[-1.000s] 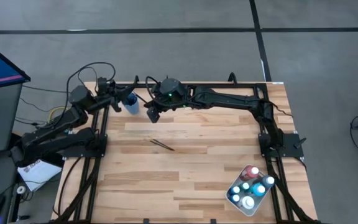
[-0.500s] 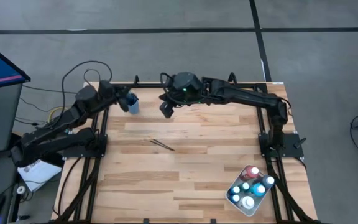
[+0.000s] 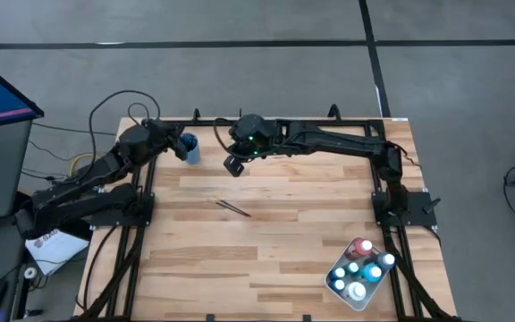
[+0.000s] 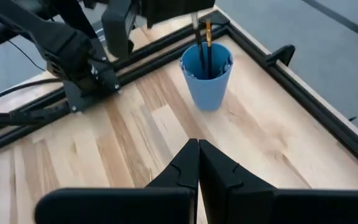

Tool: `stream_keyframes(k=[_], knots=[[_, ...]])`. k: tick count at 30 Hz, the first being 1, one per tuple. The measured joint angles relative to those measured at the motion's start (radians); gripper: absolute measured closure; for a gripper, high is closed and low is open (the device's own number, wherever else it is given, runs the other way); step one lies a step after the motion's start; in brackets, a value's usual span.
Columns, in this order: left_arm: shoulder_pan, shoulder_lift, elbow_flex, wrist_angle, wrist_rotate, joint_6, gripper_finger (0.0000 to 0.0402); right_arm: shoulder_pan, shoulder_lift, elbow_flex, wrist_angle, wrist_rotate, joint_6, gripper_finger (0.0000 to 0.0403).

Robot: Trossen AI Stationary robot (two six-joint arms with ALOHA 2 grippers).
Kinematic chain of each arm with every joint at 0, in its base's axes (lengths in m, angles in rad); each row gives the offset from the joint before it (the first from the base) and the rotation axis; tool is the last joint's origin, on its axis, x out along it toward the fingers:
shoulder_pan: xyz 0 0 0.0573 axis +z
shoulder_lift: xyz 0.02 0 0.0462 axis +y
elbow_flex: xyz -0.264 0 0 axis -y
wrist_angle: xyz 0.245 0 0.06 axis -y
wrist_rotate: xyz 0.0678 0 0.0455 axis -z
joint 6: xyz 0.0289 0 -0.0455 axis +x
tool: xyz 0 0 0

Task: Pick & Place Paint Supplies
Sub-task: Put the silver paint brush into the blue cup, then put the right gold paint brush into the blue cup

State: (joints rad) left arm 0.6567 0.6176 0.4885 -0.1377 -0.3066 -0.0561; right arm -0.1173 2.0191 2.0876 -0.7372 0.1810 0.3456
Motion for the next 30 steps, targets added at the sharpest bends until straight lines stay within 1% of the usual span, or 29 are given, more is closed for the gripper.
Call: stream_keyframes(k=[2, 5, 8, 13, 16, 18, 21, 24, 27, 29, 30], knots=[[-0.001, 0.0, -0.027, 0.021, 0.019, -0.028, 0.0398, 0.0, 0.0, 0.0, -0.001, 0.0, 0.001, 0.0403], [-0.003, -0.006, -0.065, 0.035, 0.021, -0.033, 0.0399, -0.001, -0.002, 0.0, -0.014, 0.0, 0.003, 0.0403], [-0.002, -0.007, -0.097, 0.031, 0.022, -0.036, 0.0386, -0.002, -0.002, 0.0, -0.049, 0.0, 0.003, 0.0403], [-0.01, -0.007, -0.107, 0.033, 0.026, -0.023, 0.0335, -0.001, -0.002, 0.0, -0.103, 0.0, 0.003, 0.0396], [-0.01, -0.007, -0.107, 0.034, 0.028, -0.01, 0.0297, 0.004, -0.002, 0.0, -0.138, 0.0, 0.004, 0.0365], [-0.01, -0.007, -0.106, 0.034, 0.063, -0.019, 0.0269, 0.009, -0.002, -0.016, -0.139, 0.0, 0.017, 0.0336], [-0.01, -0.007, -0.081, 0.024, 0.107, -0.061, 0.0227, 0.017, -0.002, -0.053, -0.142, -0.001, 0.039, 0.0295], [-0.011, -0.009, -0.029, 0.024, 0.127, -0.077, 0.0195, 0.028, -0.002, -0.087, -0.123, 0.0, 0.048, 0.0271], [-0.011, -0.012, 0.03, 0.018, 0.172, -0.083, 0.0176, 0.043, 0.04, -0.113, -0.058, -0.002, 0.075, 0.0266], [-0.011, -0.016, 0.069, 0.018, 0.202, -0.085, 0.0171, 0.046, 0.081, -0.121, -0.085, -0.036, 0.082, 0.027], [-0.011, -0.017, 0.088, 0.016, 0.215, -0.092, 0.0171, 0.047, 0.107, -0.118, -0.06, -0.058, 0.082, 0.0273]])
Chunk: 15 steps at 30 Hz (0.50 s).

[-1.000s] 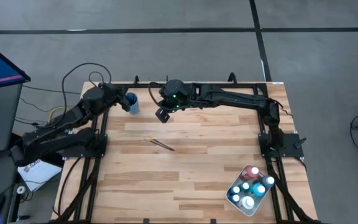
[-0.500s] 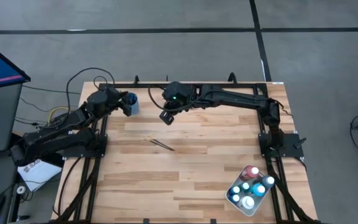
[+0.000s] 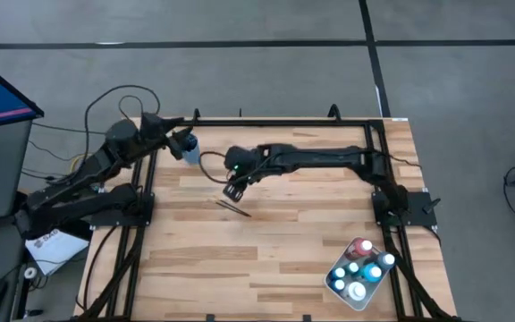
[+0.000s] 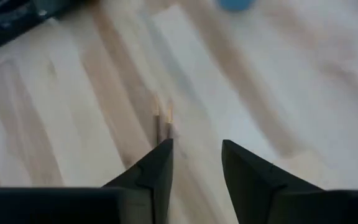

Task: Pick & Place Paint Supplies
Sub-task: Put the right gold paint brush into the blue cup

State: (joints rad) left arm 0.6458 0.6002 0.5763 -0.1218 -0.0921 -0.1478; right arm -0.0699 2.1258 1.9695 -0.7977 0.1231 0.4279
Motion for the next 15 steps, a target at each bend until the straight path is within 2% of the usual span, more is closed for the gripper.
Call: stream_keyframes(k=[4, 15], knots=[[-0.007, -0.02, 0.066, -0.018, 0.022, -0.014, 0.0174, 0.005, 0.105, 0.016, 0.023, -0.09, 0.003, 0.0285], [-0.021, -0.118, 0.119, -0.018, 0.029, -0.015, 0.0181, 0.039, 0.387, 0.293, -0.162, -0.123, -0.085, 0.0285]])
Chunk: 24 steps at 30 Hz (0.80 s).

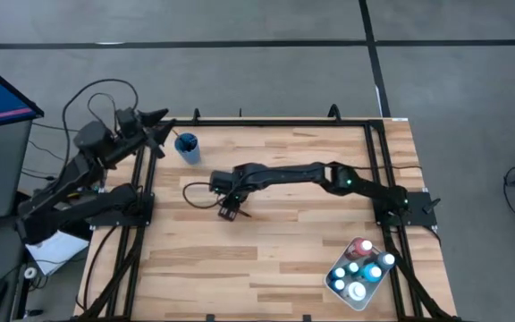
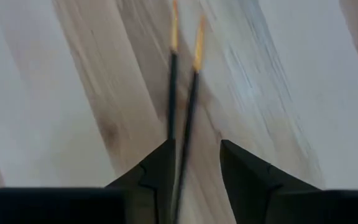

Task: Pick & Place Paint Supplies
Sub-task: Put the right gold paint brush into the blue cup

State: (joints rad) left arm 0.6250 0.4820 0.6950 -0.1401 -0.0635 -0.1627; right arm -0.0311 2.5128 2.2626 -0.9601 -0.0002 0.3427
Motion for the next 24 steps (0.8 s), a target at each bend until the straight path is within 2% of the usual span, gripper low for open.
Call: stream_keyframes(k=[4, 19, 24], knots=[[0.0, -0.025, 0.0, 0.0, 0.0, -0.002, 0.018, 0.004, 0.053, 0.095, -0.036, 0.0, -0.005, 0.028], [0.001, -0.029, 0.0, -0.001, -0.005, -0.002, 0.018, 0.001, 0.063, 0.087, -0.027, 0.005, -0.013, 0.0284], [0.001, -0.029, 0.0, -0.001, -0.004, 0.0, 0.018, 0.007, 0.086, 0.09, -0.008, 0.041, -0.017, 0.0284]])
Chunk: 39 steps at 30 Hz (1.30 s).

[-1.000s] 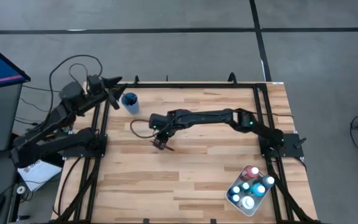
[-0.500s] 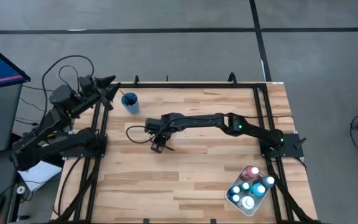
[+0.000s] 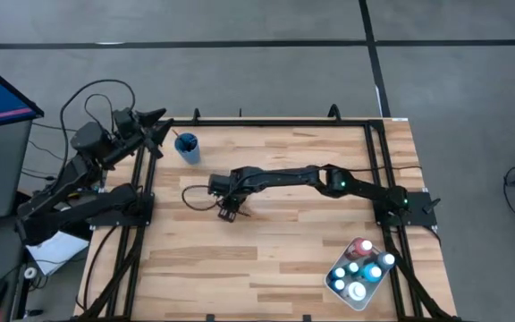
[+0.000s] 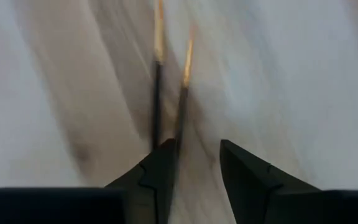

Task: Pick & Place Paint Supplies
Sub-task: Put the right gold paint brush into the blue cup

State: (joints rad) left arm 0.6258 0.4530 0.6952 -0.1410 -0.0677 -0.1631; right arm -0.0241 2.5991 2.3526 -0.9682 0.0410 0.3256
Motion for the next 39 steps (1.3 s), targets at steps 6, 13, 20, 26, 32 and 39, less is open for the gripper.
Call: stream_keyframes(k=[6, 13, 20, 26, 32, 39], knots=[[0.0, 0.0, 0.0, 0.0, 0.0, 0.001, 0.018, 0.013, 0.032, 0.003, -0.019, 0.002, -0.012, 0.0286], [0.001, 0.0, 0.0, 0.0, 0.001, 0.001, 0.018, 0.001, 0.034, 0.003, -0.069, -0.021, -0.016, 0.0363], [0.001, 0.0, 0.0, 0.0, 0.001, 0.021, 0.0181, -0.01, 0.034, 0.001, -0.129, -0.066, -0.033, 0.04], [0.001, -0.002, 0.0, -0.001, 0.001, -0.005, 0.0181, -0.024, 0.005, -0.007, -0.118, -0.075, 0.021, 0.0402], [0.001, -0.002, 0.0, -0.002, 0.002, -0.037, 0.0178, -0.046, -0.054, -0.009, -0.089, -0.075, 0.05, 0.0403], [0.001, -0.002, 0.0, -0.038, 0.016, -0.11, 0.0178, -0.051, -0.114, -0.009, -0.064, -0.033, 0.061, 0.0403]])
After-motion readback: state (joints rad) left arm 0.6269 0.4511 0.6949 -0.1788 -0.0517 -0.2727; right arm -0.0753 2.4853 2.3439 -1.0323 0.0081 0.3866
